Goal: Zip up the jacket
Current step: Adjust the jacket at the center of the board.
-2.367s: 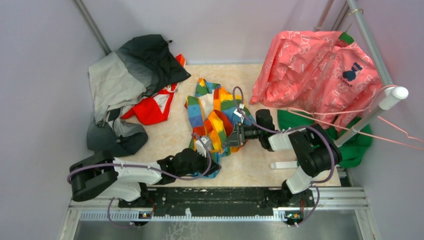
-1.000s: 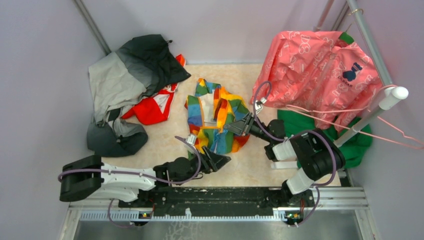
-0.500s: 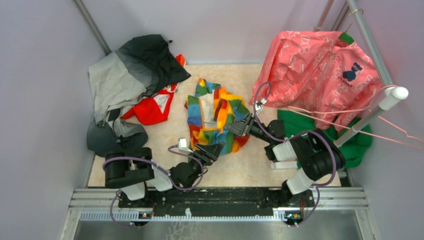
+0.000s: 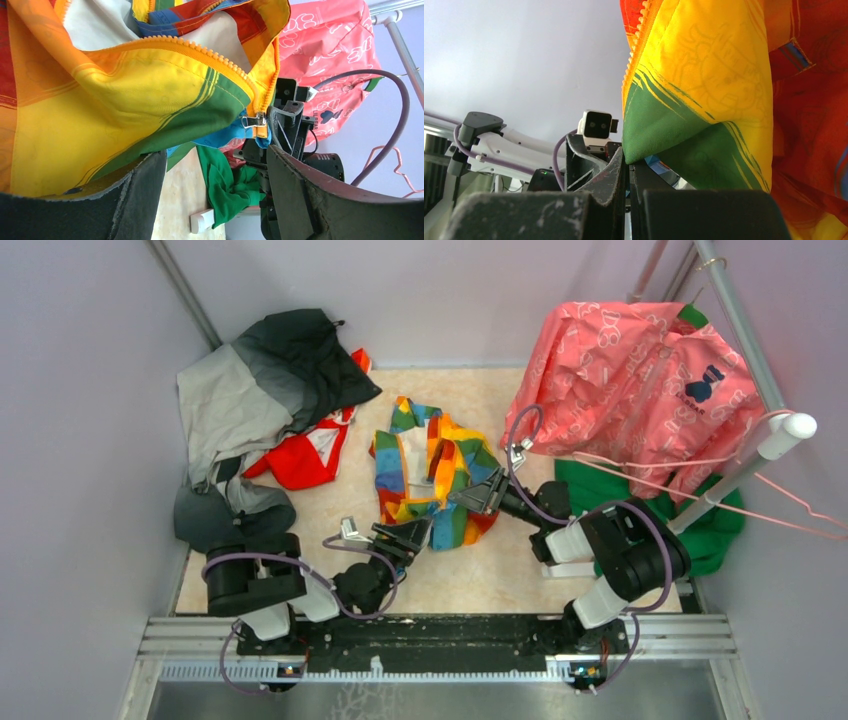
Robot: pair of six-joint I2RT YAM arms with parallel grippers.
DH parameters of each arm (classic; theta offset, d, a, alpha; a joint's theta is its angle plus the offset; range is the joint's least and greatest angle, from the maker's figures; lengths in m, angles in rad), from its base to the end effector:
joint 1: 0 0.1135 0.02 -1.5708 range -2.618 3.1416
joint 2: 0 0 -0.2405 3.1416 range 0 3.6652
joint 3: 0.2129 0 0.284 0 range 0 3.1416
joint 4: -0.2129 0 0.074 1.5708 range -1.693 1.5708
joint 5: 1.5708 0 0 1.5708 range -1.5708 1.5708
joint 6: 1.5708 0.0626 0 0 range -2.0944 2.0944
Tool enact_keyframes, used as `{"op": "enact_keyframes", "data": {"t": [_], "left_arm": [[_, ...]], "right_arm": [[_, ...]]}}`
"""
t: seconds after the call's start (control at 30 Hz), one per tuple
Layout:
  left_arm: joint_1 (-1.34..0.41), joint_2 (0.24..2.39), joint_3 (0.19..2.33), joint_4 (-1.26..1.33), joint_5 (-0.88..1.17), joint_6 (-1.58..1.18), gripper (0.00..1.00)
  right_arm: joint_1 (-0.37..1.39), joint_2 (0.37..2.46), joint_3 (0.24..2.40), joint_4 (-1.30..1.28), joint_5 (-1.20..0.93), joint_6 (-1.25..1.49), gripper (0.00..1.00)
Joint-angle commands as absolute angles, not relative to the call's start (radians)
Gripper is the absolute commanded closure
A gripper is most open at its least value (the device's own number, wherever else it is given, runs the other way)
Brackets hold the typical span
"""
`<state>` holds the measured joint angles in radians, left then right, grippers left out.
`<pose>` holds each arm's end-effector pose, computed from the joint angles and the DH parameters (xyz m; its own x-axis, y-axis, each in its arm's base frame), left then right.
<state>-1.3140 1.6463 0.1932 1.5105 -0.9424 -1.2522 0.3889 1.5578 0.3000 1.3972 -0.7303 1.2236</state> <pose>0.1102 -0.2202 0.0911 -0.3406 -0.9010 -0.2686 0.1277 0.2388 -0.9626 0.2422 0.1444 0.1251 -0.7967 0.4306 -0.4241 -0.4250 0.0998 0.8997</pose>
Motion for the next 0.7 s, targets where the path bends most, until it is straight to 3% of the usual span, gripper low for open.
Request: {"op": "enact_keyframes", "data": {"t": [0.0,0.27,0.33,0.43,0.53,0.6,0.67], "left_arm": [[-1.302,1.663,0.179,1.792,-0.971,-1.308,0.23],[-1.297,1.511,0.115,1.735,-0.708,-1.155,0.17],[-1.299,1.374,0.108,1.521,-0.639,-1.171,0.16],[-1.299,1.074,0.192,0.923,-0.564,-1.16,0.11],[-1.296,0.882,0.32,0.363,-0.612,-1.146,0.05],[-1.254,0.798,0.336,0.188,-0.595,-1.164,0.04],[-1.129,0.748,0.345,0.084,-0.452,-1.135,0.05]], "right_arm": [[0.39,1.541,0.292,1.447,-0.733,1.222,1.0],[0.38,1.549,0.288,1.482,-0.792,1.172,1.0],[0.37,1.551,0.285,1.486,-0.816,1.153,1.0],[0.355,1.556,0.285,1.48,-0.864,1.133,1.0],[0.344,1.546,0.285,1.469,-0.924,1.105,1.0],[0.34,1.536,0.286,1.449,-0.963,1.089,1.0],[0.339,1.534,0.299,1.412,-1.02,1.072,1.0]]}}
